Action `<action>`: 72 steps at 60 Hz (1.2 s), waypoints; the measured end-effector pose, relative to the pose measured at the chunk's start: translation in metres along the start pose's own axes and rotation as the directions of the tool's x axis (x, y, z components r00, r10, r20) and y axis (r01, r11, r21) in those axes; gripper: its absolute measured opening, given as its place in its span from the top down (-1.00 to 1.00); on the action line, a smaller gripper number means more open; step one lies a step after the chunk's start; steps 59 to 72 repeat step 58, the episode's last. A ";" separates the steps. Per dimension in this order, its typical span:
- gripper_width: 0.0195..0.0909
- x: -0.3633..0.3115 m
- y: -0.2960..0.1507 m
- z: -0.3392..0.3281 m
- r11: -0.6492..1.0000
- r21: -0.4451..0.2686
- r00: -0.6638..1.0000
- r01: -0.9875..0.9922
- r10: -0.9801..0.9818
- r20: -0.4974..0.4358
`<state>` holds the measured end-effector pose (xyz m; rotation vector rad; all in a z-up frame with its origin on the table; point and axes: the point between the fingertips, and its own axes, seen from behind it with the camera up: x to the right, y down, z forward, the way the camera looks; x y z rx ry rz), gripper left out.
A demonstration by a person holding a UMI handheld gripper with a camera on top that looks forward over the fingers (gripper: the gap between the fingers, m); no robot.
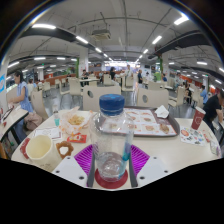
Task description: Pour water
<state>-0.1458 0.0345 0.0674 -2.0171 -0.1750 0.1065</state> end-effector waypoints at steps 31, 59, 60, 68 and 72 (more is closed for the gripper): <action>-0.82 -0.012 0.002 -0.149 0.967 -0.255 0.998 0.005 -0.021 -0.057; -0.84 -0.029 -0.003 -0.229 0.965 -0.261 0.997 -0.035 0.015 -0.076; -0.84 -0.029 -0.003 -0.229 0.965 -0.261 0.997 -0.035 0.015 -0.076; -0.84 -0.029 -0.003 -0.229 0.965 -0.261 0.997 -0.035 0.015 -0.076; -0.84 -0.029 -0.003 -0.229 0.965 -0.261 0.997 -0.035 0.015 -0.076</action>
